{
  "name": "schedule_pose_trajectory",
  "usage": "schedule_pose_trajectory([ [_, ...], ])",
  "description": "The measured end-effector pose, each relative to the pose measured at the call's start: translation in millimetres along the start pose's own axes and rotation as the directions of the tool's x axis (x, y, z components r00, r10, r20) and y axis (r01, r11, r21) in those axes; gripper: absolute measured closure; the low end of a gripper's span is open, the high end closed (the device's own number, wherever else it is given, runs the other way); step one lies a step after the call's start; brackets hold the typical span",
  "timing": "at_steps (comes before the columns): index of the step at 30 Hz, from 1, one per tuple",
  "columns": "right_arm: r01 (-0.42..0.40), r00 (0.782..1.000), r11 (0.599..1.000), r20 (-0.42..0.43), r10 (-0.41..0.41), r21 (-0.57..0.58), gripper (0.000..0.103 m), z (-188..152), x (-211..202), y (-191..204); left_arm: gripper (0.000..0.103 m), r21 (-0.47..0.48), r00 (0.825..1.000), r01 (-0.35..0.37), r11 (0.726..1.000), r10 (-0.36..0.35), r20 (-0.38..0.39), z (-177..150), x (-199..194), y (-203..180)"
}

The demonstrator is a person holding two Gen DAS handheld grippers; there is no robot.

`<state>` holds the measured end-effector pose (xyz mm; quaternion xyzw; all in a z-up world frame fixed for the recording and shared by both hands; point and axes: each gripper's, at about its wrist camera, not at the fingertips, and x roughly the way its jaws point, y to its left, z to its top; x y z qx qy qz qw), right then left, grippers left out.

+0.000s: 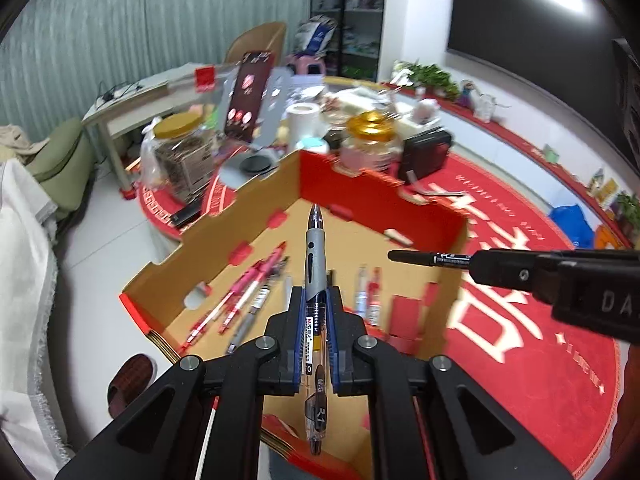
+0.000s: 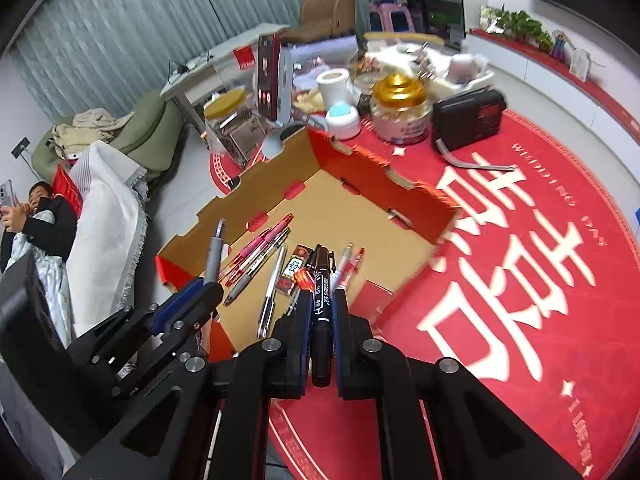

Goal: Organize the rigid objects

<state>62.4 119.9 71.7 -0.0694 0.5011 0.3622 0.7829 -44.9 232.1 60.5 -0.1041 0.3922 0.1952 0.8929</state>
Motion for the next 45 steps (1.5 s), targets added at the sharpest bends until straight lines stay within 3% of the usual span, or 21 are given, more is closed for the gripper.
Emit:
schedule_pose_trajectory([
  [6,0.093,0.996,0.992,0.005,-0.093,-0.091,0.093,13,38,12,0.091,-0.026,0.997,-0.052,0.998,0.050,-0.064,4,40,11],
  [7,0.105,0.994,0.990,0.014,-0.104,-0.098,0.092,14,40,12,0.081,-0.027,0.996,-0.058,0.998,0.056,-0.063,4,45,11],
  [8,0.113,0.994,0.988,0.021,-0.111,-0.107,0.092,14,42,11,0.056,-0.029,0.996,-0.066,0.997,0.064,-0.061,4,48,11],
  [9,0.112,0.994,0.987,0.024,-0.110,-0.115,0.091,14,43,11,0.039,-0.030,0.996,-0.077,0.997,0.075,-0.057,3,50,12],
  [10,0.108,0.994,0.986,0.023,-0.106,-0.124,0.079,14,45,11,0.013,-0.033,0.996,-0.082,0.996,0.081,-0.043,2,50,13],
  [11,0.110,0.994,0.985,0.027,-0.107,-0.130,0.045,13,45,11,0.005,-0.038,0.996,-0.089,0.995,0.088,-0.019,1,49,14],
  [12,0.120,0.992,0.983,0.054,-0.113,-0.136,0.025,12,42,11,0.002,-0.043,0.995,-0.098,0.994,0.097,-0.004,1,47,15],
  [13,0.130,0.989,0.982,0.088,-0.119,-0.140,0.013,11,38,11,0.000,-0.049,0.994,-0.111,0.993,0.111,0.009,1,46,16],
  [15,0.158,0.982,0.974,0.129,-0.138,-0.159,0.013,9,32,14,0.000,-0.052,0.994,-0.111,0.992,0.112,0.014,0,44,18],
  [18,0.180,0.980,0.964,0.120,-0.158,-0.195,0.011,7,28,17,0.000,-0.052,0.990,-0.137,0.989,0.138,0.017,-1,40,19],
  [22,0.184,0.977,0.971,0.132,-0.165,-0.150,0.011,0,12,9,0.000,-0.043,0.989,-0.145,0.989,0.145,0.011,-6,31,19],
  [23,0.169,0.980,0.977,0.129,-0.153,-0.128,0.001,-2,8,6,0.000,-0.052,0.991,-0.131,0.990,0.132,0.019,-8,27,20],
  [24,0.155,0.982,0.982,0.129,-0.140,-0.110,0.000,-4,5,5,0.000,-0.065,0.992,-0.124,0.990,0.125,0.025,-11,22,21],
  [32,0.137,0.990,0.988,0.043,-0.134,-0.066,0.000,-10,4,3,0.000,-0.100,0.979,-0.203,0.974,0.198,-0.055,-21,14,24],
  [39,0.151,0.986,0.987,-0.064,-0.154,-0.051,0.000,-9,14,2,0.000,-0.128,0.979,-0.170,0.977,0.154,-0.132,-28,14,30],
  [45,0.164,0.982,0.983,-0.076,-0.171,-0.088,0.000,-8,18,12,0.000,-0.131,0.978,-0.165,0.978,0.144,-0.153,-28,14,31],
])
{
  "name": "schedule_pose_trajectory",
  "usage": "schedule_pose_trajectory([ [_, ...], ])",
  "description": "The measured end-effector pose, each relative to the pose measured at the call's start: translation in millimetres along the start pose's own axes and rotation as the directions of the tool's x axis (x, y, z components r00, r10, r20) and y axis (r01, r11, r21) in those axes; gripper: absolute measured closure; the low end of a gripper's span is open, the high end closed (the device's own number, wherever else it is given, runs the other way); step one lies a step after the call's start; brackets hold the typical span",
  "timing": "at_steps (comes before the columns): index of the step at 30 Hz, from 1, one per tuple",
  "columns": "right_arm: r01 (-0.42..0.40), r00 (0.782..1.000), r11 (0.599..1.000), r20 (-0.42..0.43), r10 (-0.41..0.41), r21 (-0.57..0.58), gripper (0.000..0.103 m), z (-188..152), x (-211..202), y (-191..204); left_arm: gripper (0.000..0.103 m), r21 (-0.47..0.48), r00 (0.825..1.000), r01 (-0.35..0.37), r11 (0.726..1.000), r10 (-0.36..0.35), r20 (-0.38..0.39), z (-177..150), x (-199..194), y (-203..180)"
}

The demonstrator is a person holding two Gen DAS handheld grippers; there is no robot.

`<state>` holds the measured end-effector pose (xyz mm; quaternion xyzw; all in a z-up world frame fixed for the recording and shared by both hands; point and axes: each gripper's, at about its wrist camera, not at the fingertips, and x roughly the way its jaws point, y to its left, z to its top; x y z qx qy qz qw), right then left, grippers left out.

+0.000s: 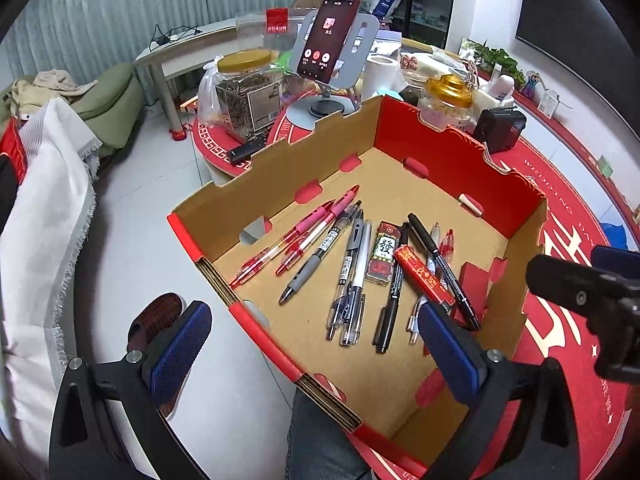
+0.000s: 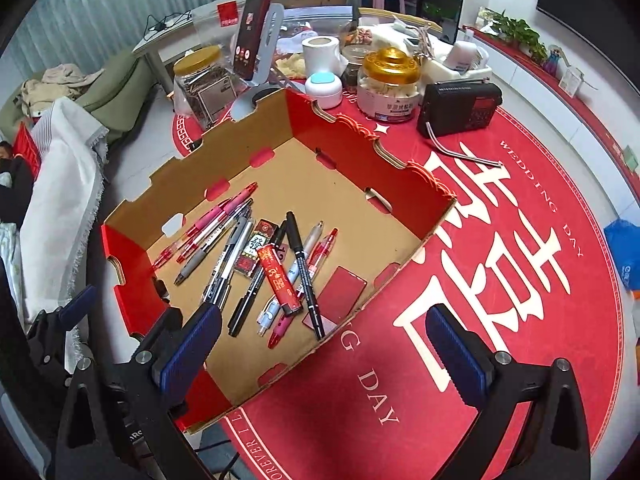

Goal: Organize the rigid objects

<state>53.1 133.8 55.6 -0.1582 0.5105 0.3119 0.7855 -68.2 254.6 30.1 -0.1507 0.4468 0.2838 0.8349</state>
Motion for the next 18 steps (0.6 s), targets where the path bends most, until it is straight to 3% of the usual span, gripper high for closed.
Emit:
schedule_pose_trajectory([
  [9,-0.014,1.000,1.000,-0.018,0.014,-0.016,0.000,0,3,8,0.000,0.009,1.000,-0.007,1.000,0.007,0.000,-1,0,1],
  [18,0.023,1.000,0.999,-0.015,-0.024,-0.040,0.000,-3,4,13,0.000,0.012,1.000,0.005,1.000,-0.005,-0.012,-2,1,2],
])
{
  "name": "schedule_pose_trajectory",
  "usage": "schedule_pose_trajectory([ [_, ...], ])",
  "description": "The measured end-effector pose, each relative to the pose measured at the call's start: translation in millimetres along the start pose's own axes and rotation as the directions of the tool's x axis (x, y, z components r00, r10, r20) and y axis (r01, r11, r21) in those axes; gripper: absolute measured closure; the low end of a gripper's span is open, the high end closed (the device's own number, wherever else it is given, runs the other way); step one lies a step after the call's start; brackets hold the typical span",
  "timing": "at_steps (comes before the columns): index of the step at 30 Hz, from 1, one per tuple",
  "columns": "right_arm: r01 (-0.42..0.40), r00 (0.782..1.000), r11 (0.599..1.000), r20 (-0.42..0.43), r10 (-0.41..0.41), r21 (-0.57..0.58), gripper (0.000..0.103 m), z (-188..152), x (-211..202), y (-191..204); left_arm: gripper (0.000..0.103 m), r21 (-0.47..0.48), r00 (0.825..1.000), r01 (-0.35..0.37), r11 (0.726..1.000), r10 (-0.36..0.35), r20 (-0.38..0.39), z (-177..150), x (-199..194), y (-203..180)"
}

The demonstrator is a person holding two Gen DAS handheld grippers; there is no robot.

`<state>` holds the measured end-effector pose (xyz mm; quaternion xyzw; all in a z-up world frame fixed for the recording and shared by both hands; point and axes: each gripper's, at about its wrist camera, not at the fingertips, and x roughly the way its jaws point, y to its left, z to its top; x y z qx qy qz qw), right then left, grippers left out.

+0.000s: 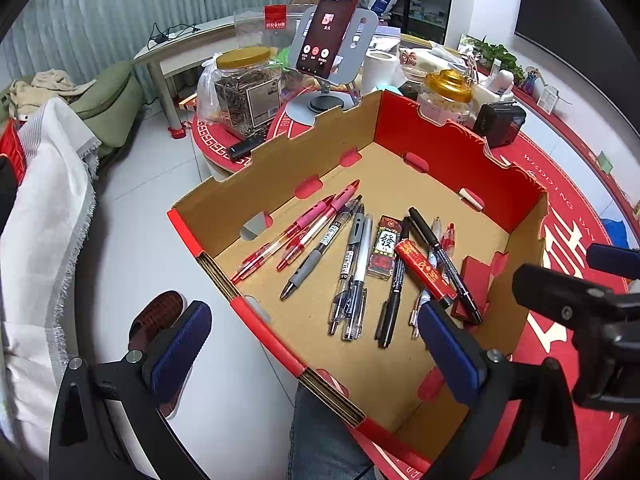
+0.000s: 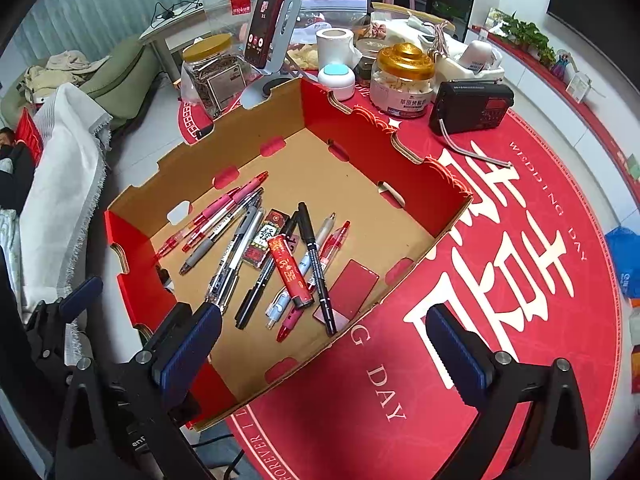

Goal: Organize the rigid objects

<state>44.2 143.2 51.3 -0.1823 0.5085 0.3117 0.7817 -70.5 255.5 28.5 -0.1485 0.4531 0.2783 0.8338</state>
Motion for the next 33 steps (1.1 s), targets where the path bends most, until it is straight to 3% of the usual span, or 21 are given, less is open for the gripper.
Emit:
schedule_pose_trajectory([
  [33,0.002,1.000,1.000,-0.011,-0.002,-0.012,0.000,-3.1,0.9,6.9,0.000,-0.012,1.000,0.011,1.000,-0.012,-0.021,-1.7,3.3,7.0],
])
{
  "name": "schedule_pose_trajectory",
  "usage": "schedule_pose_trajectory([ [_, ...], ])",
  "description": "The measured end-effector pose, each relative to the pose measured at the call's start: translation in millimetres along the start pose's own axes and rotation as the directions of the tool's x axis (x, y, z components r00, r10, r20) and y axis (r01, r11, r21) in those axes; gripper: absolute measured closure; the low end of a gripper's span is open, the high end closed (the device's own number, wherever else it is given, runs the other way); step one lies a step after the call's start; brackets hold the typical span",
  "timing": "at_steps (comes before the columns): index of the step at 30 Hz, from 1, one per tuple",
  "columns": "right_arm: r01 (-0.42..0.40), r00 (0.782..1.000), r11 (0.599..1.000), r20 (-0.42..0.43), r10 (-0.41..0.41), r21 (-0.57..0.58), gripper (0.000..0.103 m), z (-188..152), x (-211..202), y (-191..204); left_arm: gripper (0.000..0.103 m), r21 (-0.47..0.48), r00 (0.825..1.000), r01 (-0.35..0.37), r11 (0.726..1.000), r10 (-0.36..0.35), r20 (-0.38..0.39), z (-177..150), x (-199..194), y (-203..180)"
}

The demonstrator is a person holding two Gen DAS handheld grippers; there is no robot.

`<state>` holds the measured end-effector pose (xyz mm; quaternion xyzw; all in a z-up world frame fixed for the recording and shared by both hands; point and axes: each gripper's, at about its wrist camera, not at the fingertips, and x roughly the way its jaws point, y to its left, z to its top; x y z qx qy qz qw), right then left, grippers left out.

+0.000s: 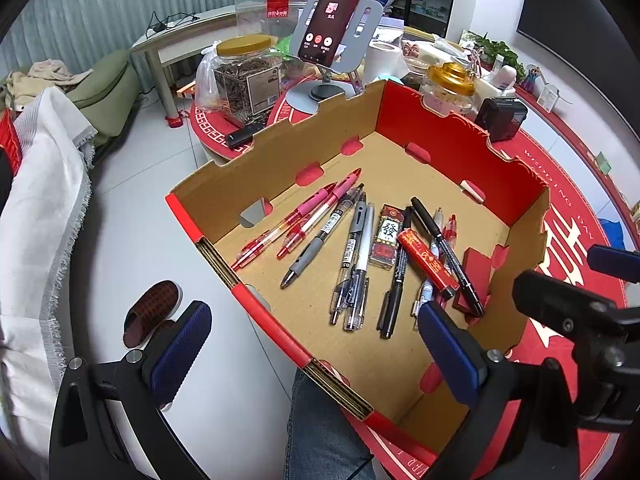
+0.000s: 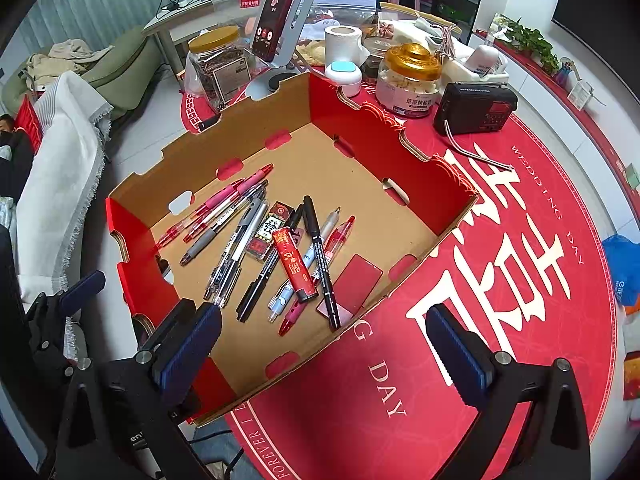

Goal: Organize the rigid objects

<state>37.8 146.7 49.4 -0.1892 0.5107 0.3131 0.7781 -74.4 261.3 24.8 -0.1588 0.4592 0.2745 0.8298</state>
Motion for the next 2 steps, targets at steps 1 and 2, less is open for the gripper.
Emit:
schedule_pose_trajectory([
  [1,0.000,1.000,1.000,0.000,0.000,0.000,0.000,0.0,0.0,0.1,0.000,0.000,1.000,-0.007,1.000,0.007,0.013,-0.2,-1.3,0.5],
  [2,-0.001,1.000,1.000,-0.001,0.001,0.001,0.000,0.0,0.0,0.1,0.000,0.001,1.000,-0.017,1.000,0.017,0.022,-0.4,-2.6,0.8],
])
